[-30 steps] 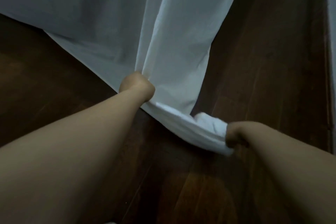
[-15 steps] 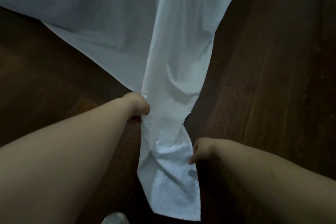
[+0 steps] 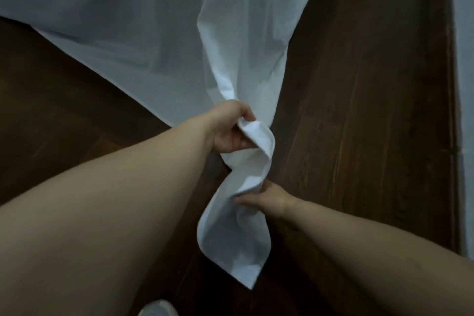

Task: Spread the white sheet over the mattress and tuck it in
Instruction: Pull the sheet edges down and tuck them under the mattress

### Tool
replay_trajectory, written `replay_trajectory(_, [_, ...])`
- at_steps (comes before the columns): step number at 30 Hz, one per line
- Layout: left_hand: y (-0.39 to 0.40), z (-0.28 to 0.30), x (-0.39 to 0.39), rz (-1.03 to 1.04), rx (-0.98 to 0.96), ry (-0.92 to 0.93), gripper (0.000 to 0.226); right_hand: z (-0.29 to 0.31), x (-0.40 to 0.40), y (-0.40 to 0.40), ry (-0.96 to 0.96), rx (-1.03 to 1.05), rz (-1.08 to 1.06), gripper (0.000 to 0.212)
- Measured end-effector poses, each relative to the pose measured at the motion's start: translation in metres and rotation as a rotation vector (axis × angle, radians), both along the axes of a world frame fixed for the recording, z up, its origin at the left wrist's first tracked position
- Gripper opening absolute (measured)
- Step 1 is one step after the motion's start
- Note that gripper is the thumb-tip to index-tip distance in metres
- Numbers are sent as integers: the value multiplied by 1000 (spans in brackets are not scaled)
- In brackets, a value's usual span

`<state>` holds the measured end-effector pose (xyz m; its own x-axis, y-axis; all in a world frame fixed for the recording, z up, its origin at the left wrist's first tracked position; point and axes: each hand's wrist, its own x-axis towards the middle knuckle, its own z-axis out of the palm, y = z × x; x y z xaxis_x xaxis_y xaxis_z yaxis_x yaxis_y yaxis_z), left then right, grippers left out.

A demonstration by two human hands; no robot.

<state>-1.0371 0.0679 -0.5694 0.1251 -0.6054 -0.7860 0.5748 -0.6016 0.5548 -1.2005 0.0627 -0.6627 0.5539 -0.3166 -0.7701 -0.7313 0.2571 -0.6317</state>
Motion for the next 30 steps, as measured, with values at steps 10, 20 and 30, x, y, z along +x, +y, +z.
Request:
replay_trajectory(10, [-40,6,-56,62,-13,-12,28,48,-30,-41,-140,-317,-300,82])
replay_trajectory(20, [-33,2,-9,404,269,-709,45,52,-30,-56,168,-336,262,18])
replay_trajectory(30, [-12,16,17,-85,334,-1257,38,85,15,-157,559,-1055,127,28])
